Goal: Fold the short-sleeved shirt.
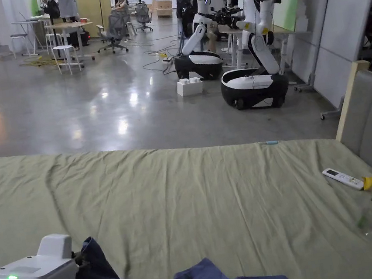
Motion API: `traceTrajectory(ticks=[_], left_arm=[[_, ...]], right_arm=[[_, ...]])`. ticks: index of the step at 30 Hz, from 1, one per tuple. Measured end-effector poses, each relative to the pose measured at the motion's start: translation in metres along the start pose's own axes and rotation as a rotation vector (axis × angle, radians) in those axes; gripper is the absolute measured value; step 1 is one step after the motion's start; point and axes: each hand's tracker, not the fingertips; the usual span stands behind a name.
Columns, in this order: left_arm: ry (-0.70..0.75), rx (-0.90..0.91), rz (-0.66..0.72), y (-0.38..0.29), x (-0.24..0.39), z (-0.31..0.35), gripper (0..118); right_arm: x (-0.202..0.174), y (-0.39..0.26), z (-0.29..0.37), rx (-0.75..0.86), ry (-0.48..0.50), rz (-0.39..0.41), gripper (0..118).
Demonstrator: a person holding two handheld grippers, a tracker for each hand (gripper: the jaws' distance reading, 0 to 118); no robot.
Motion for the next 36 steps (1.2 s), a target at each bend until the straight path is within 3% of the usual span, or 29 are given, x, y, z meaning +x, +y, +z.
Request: traceTrajectory(ticks=[3,4,7,12,23,31,36], left_arm=[[0.022,0.042,0.000,0.013,0.010,0.004,6],[0.034,0.064,-0.005,0.020,-0.012,0.042,6],[0.056,0.118,0.002,0.041,-0.022,0.068,6],[0.097,0.211,0.040,0.080,-0.046,0.114,6],[0.206,0.383,0.153,0.158,-0.128,0.189,6],[0.227,0.423,0.199,0.200,-0.159,0.197,6],[0.243,0.407,0.192,0.214,-0.163,0.173,6]], right_arm=[[0.001,0.018,0.031,0.095,0.016,-0.023,10],[0.000,0.025,0.041,0.120,0.021,-0.020,10],[-0.006,0.051,0.068,0.200,0.012,0.013,10],[-0.008,0.098,0.110,0.304,0.004,0.002,10],[0.016,0.207,0.194,0.501,-0.018,-0.036,10],[0.025,0.271,0.222,0.561,0.000,-0.072,10],[0.015,0.298,0.214,0.580,-0.024,-0.027,10]])
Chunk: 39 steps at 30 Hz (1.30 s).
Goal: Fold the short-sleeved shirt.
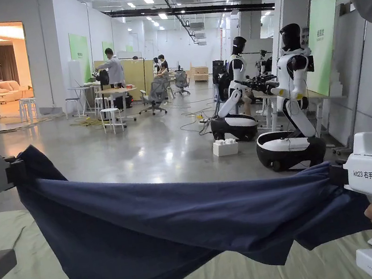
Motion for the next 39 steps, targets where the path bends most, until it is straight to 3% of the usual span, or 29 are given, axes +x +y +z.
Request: traceTrajectory(ticks=[3,6,17,25,31,37,39], left_arm=[[0.002,-0.014,0.005,0.000,0.002,-0.019,6],[0.027,-0.033,-0.017,-0.003,0.009,-0.032,6],[0.018,-0.086,-0.066,-0.029,0.022,-0.070,6],[0.013,-0.230,-0.062,-0.144,0.013,-0.050,6],[0.021,-0.350,-0.118,-0.246,0.002,0.001,6],[0.037,-0.475,-0.054,-0.319,-0.014,0.072,6],[0.047,-0.511,-0.051,-0.339,-0.017,0.089,6]], right_arm=[[-0.001,0.001,-0.019,-0.022,-0.009,-0.028,10],[-0.005,0.002,-0.036,-0.011,-0.031,0.007,10],[-0.003,-0.014,-0.089,-0.040,-0.064,-0.009,10],[-0.009,-0.127,-0.079,-0.160,-0.066,0.032,10],[-0.013,-0.230,-0.031,-0.254,-0.070,0.073,10],[-0.013,-0.319,0.023,-0.388,-0.070,0.099,10],[-0.012,-0.341,0.037,-0.422,-0.080,0.074,10]])
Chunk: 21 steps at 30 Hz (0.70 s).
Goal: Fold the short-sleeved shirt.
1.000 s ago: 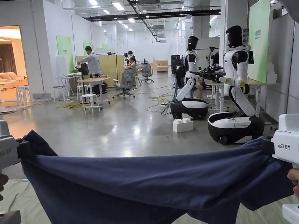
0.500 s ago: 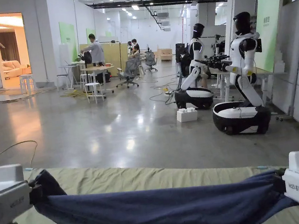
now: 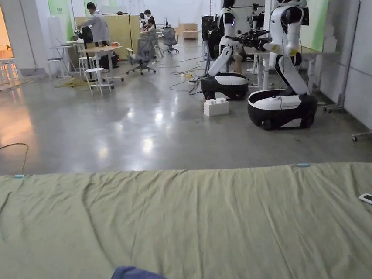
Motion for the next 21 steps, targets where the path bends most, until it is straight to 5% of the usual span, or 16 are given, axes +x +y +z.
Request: traceTrajectory(ticks=[6,8,10,11,13,17,21], left_arm=[[0.000,-0.097,0.073,-0.051,-0.027,-0.030,6],[0.010,-0.090,0.073,-0.056,-0.031,-0.035,10],[0.053,-0.072,0.054,-0.051,-0.025,-0.030,27],[0.070,-0.065,0.050,-0.047,-0.027,-0.029,46],[0.093,-0.019,0.063,-0.038,-0.024,-0.018,63],[0.071,0.066,0.061,-0.010,-0.008,0.004,64],[-0.006,0.168,-0.011,0.020,0.023,0.022,64]], right_arm=[[0.001,-0.050,-0.010,-0.068,0.012,-0.024,12],[0.001,-0.054,-0.010,-0.063,0.014,-0.028,21],[-0.001,-0.052,-0.008,-0.070,-0.021,-0.024,46],[-0.001,-0.051,-0.006,-0.064,-0.027,-0.028,63],[0.000,-0.042,0.004,-0.025,-0.031,-0.044,70],[-0.009,-0.012,0.027,0.078,-0.029,-0.051,84],[-0.030,0.027,0.055,0.209,0.010,-0.016,84]])
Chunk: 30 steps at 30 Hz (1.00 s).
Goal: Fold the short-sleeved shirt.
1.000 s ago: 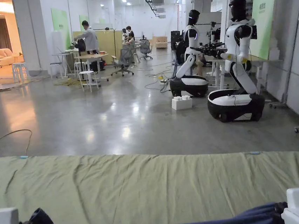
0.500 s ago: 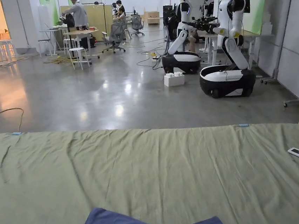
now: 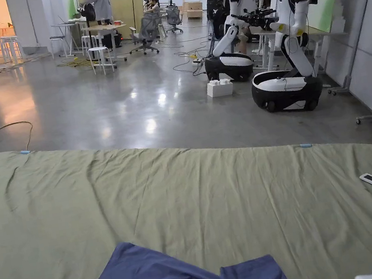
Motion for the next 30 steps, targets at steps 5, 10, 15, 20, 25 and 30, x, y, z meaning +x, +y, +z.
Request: traceTrajectory(ticks=[5,10,15,20,25,30], left_arm=[[-0.035,0.176,-0.066,0.034,0.050,0.028,59],[-0.064,0.300,-0.130,0.046,0.093,0.053,13],[-0.124,0.336,-0.110,0.047,0.112,0.069,5],[-0.135,0.310,-0.113,0.041,0.118,0.068,1],[-0.136,0.279,-0.114,0.031,0.114,0.062,1],[-0.159,0.153,-0.092,0.023,0.103,0.038,1]], right_arm=[[-0.036,0.046,0.031,0.172,0.012,0.003,68],[-0.064,0.066,0.058,0.329,-0.002,0.008,16],[-0.074,0.063,0.066,0.350,0.012,-0.005,3],[-0.072,0.058,0.069,0.316,0.026,-0.047,1],[-0.065,0.053,0.069,0.311,0.015,-0.048,1],[-0.060,0.046,0.056,0.261,0.018,-0.026,1]])
